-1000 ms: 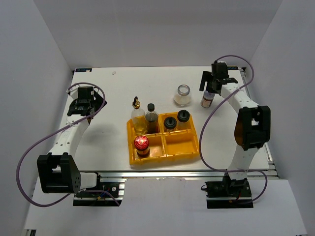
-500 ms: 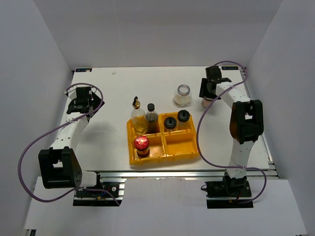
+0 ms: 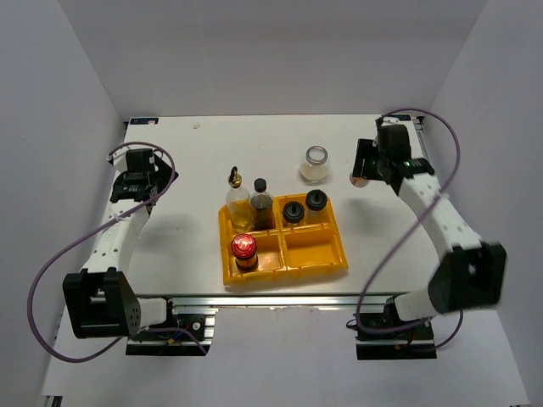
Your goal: Organize the condiment bottles
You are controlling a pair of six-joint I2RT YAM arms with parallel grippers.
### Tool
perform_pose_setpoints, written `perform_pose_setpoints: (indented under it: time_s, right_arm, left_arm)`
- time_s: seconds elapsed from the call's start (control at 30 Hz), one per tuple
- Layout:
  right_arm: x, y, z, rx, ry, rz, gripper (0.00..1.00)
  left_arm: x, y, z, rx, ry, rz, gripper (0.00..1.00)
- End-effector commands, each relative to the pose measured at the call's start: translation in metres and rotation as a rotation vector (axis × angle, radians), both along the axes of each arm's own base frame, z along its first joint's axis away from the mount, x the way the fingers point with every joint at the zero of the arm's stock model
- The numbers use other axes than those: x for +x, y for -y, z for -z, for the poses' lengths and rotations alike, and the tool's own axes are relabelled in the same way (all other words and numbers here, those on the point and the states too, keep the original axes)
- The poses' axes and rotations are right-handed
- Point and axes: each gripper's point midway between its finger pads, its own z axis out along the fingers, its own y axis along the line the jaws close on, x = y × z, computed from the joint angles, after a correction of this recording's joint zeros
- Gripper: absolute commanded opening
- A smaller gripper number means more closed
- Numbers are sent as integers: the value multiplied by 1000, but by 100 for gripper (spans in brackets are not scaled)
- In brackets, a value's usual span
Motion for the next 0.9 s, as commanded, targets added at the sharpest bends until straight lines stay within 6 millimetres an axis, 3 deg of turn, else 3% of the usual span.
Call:
perform_pose_setpoints:
  time_s: [0.0,0.03,0.07,0.13,0.17,0.23,0.27,0.37,0.47,0.63,0.8,0.87]
  right_arm:
    - [-36,-48,-75,151,228,-218,9]
    - [-50,-47,-93,167,283,-231,9]
    - [-71,-74,-88,196,267,-332,8]
    - [-100,-98,-104,234,310,-443,7]
    - [-121,-124,-104,250,305,-545,7]
    - [-146,-150,-110,275,314,-661,7]
    - [-167,-174,-109,287,302,-756,7]
    - [-201,-214,-98,285,271,-912,7]
    - [-215,-244,-78,246,228,-976,8]
    - [-218,-279,-50,178,186,-1003,9]
    - [-216,-293,-16,125,108,-999,11]
    - [-214,-294,-10,116,103,-989,19]
  left_arm:
    - [-5,5,-21,-23,67,19,98]
    - [-5,6,-21,-25,69,25,98]
    - [-7,7,-20,-28,66,28,98]
    - [-8,10,-19,-39,65,43,98]
    - [-10,11,-17,-44,64,49,98]
    - [-12,13,-16,-50,61,55,98]
    - [-13,13,-15,-49,59,57,98]
    - [-19,12,-15,-45,64,50,98]
    - [-24,12,-16,-45,70,48,98]
    - [-28,14,-14,-52,75,56,98]
    - [-28,14,-12,-52,72,56,98]
    - [-27,15,-11,-52,72,58,98]
